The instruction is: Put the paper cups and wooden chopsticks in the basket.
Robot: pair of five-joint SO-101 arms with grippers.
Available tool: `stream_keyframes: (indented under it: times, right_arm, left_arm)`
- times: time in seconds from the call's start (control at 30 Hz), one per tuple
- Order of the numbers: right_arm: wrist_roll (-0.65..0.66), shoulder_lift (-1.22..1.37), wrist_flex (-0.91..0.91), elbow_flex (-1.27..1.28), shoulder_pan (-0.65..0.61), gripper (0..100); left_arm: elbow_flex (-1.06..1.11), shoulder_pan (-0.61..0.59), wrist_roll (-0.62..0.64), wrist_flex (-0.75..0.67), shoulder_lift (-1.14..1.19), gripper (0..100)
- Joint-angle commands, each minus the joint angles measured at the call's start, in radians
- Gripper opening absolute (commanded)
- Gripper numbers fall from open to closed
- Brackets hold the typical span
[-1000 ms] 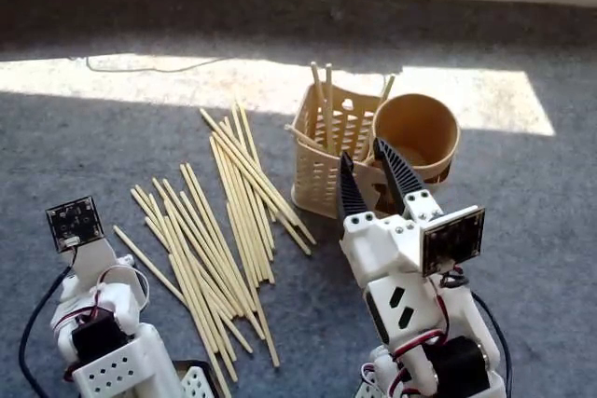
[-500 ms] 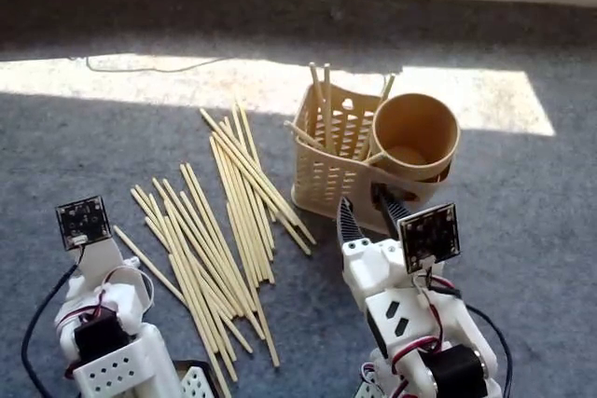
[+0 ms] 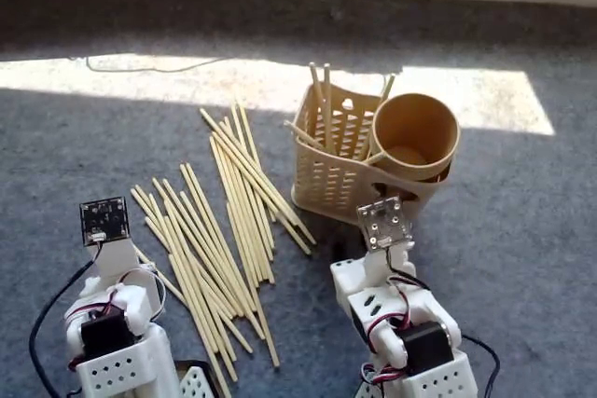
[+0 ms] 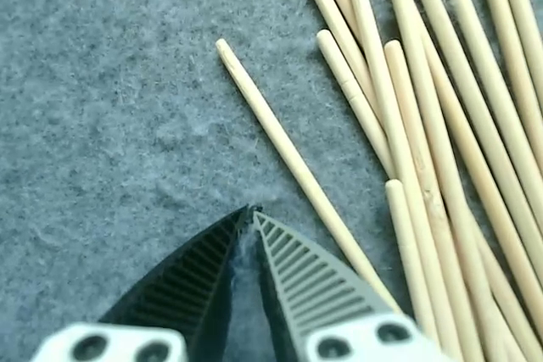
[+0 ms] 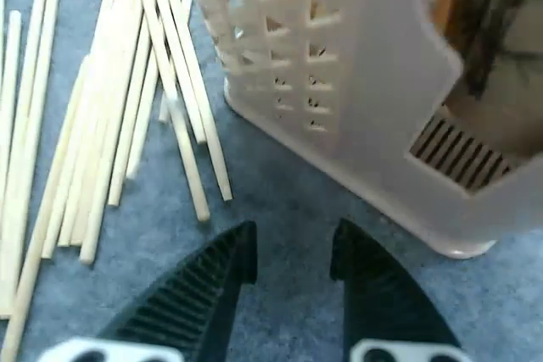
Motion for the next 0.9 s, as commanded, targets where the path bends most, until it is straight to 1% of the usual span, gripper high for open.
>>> stream_keyframes:
  times: [0.0,0.07,0.17,0.27,0.37,0.47,0.57,0.67,0.77,0.87]
  right_arm:
    - [-0.009,-0.005,-0.012,0.061,-0.007,15.2]
    - [-0.009,-0.005,-0.050,0.104,-0.008,15.2]
    - [-0.006,-0.004,-0.101,0.156,-0.008,15.2]
    - [-0.006,-0.005,-0.107,0.173,-0.008,15.2]
    - [-0.005,-0.005,-0.104,0.173,-0.008,15.2]
    - [-0.005,0.004,-0.102,0.173,-0.008,15.2]
    - [-0.003,0.004,-0.102,0.173,-0.008,15.2]
    - [-0.003,0.005,-0.087,0.173,-0.008,15.2]
    - [-0.002,0.004,-0.054,0.173,-0.008,15.2]
    - [-0.002,0.004,-0.053,0.173,-0.008,15.2]
  left_arm:
    - [-0.050,-0.005,-0.006,-0.018,-0.013,1]
    - [-0.084,-0.030,-0.006,-0.035,-0.013,1]
    - [-0.134,-0.030,-0.008,-0.130,-0.013,1]
    - [-0.173,-0.028,-0.008,-0.207,-0.013,1]
    - [-0.225,-0.028,-0.008,-0.232,-0.012,1]
    - [-0.289,-0.028,-0.011,-0.229,-0.008,1]
    - [-0.337,-0.022,-0.106,-0.227,-0.007,1]
    - [-0.384,0.024,-0.127,-0.149,-0.005,1]
    - [-0.438,0.097,-0.127,-0.058,-0.004,1]
    - [-0.466,0.150,-0.126,-0.023,-0.002,1]
